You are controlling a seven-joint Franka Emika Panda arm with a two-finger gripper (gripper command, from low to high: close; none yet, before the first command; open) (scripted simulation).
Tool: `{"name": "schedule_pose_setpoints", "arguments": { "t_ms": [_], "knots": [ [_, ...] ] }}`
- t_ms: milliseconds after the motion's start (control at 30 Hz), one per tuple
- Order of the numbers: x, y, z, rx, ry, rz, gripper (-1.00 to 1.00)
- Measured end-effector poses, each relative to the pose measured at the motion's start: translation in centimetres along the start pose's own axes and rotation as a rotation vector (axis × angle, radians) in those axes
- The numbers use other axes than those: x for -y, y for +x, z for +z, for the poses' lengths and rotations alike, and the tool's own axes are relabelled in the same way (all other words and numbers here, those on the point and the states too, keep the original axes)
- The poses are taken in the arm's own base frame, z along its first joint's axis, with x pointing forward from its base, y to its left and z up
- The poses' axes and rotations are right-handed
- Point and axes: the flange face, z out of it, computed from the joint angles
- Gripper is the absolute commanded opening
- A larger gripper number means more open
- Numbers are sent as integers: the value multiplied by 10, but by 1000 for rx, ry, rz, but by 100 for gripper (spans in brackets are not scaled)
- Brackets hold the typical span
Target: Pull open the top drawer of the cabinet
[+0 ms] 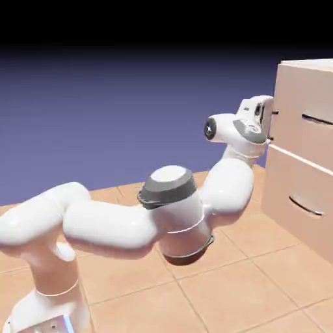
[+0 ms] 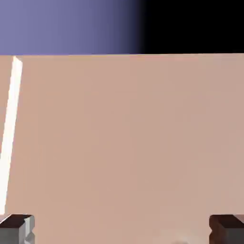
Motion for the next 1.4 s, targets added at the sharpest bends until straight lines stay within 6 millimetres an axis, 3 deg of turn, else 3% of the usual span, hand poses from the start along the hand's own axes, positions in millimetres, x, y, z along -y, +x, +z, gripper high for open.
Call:
{"name": "schedule_pose_setpoints", "arguments": {
  "t_ms": [33, 300, 333, 400, 867, 1400],
  "knots": [
    [-19, -13, 4, 14, -48, 7, 0],
    [-21, -13, 51, 14, -48, 7, 0],
    [-21, -13, 54, 14, -48, 7, -100],
    [-21, -13, 54, 14, -48, 7, -100],
    [-17, -13, -50, 17, -45, 9, -100],
    [-10, -12, -212, 25, -42, 13, -100]
  ]
}}
